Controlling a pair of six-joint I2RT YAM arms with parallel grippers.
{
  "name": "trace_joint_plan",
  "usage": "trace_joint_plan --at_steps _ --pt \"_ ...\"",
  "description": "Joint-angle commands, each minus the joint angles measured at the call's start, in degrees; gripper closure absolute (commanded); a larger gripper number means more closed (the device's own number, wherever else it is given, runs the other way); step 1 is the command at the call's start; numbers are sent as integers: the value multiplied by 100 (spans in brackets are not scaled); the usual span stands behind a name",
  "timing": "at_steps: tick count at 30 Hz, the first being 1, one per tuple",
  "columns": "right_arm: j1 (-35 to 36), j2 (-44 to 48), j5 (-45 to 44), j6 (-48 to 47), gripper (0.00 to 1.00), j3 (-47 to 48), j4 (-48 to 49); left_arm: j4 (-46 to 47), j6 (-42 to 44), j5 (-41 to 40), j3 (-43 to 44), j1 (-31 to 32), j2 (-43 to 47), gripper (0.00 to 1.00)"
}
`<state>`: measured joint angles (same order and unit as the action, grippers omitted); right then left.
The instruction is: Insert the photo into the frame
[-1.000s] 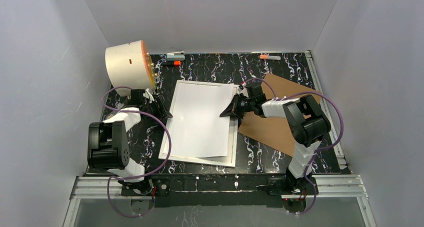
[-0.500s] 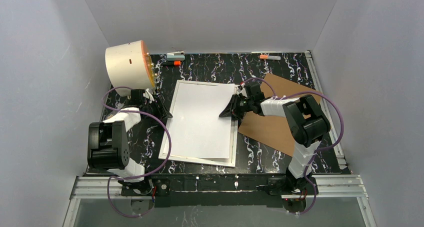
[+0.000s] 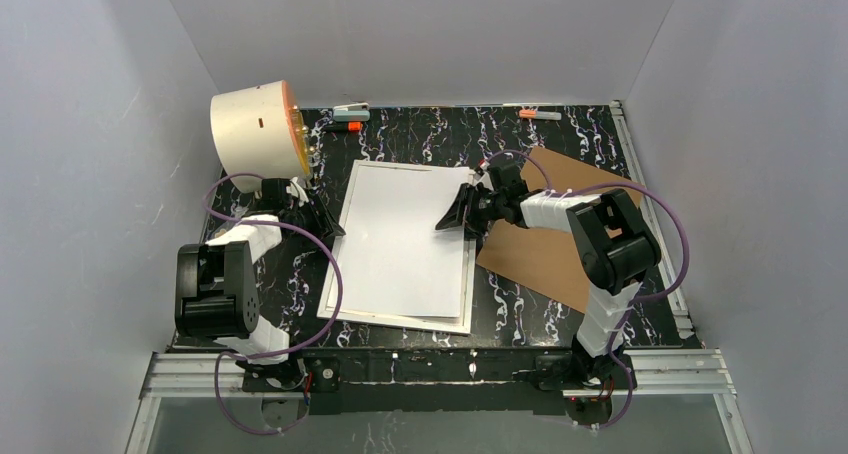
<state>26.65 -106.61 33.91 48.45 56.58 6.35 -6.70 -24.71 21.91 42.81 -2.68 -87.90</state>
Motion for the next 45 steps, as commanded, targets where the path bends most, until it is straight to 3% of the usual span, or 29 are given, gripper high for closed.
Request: trace_joint_plan --at_steps 1,6,15,19,22,29,37,41,45 --pt "33 331 -126 -43 44 153 -248 -409 54 -143 -74 9 -210 43" --pt "33 553 -372 -51 31 321 -873 -427 46 -178 -23 6 -215 43" --pt "24 1065 -1800 -149 31 703 -2544 -636 104 -327 71 8 -76 42" --pt "33 1492 -2314 -15 32 556 -2605 -715 150 -328 104 10 -14 41" --pt "61 1580 -2279 -21 33 529 -2429 -747 167 -314 122 5 3 41" --pt "375 1022 -1068 -287 40 730 -1783 -911 123 -564 280 8 112 38" --pt "577 467 -998 -366 42 889 -1925 -1340 226 -1239 611 11 639 26" --pt "571 387 -1020 -367 43 774 -2005 -1516 322 -1535 744 11 938 4" --pt "577 355 -1138 -430 44 734 -2190 -1605 423 -1573 832 5 1104 2"
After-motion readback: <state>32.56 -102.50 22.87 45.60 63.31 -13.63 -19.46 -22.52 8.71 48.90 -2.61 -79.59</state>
